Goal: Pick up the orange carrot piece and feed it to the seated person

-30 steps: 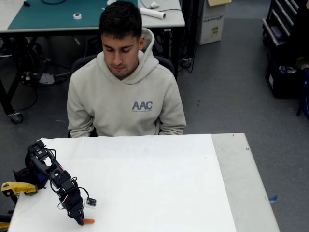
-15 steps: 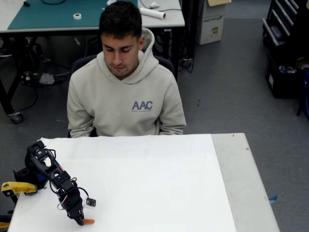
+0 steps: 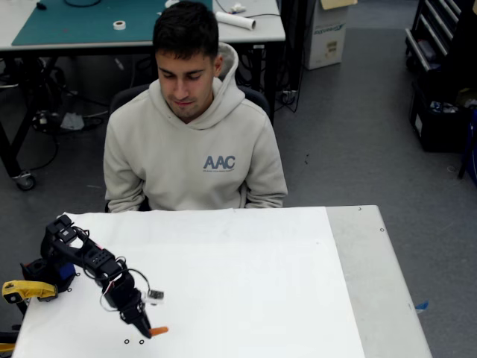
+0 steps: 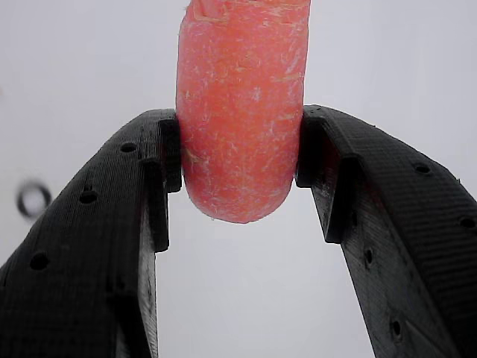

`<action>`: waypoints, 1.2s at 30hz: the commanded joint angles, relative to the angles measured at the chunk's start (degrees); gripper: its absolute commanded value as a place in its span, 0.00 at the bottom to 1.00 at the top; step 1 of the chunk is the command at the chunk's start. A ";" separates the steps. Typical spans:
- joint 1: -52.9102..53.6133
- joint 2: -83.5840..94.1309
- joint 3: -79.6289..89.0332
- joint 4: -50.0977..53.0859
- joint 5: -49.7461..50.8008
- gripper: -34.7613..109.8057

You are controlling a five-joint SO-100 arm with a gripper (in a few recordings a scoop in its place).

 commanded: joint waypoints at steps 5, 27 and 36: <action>-11.60 2.90 -16.08 -0.35 -0.62 0.22; -39.20 1.76 -47.55 0.35 -22.32 0.22; -49.92 1.76 -48.96 -0.26 -35.77 0.22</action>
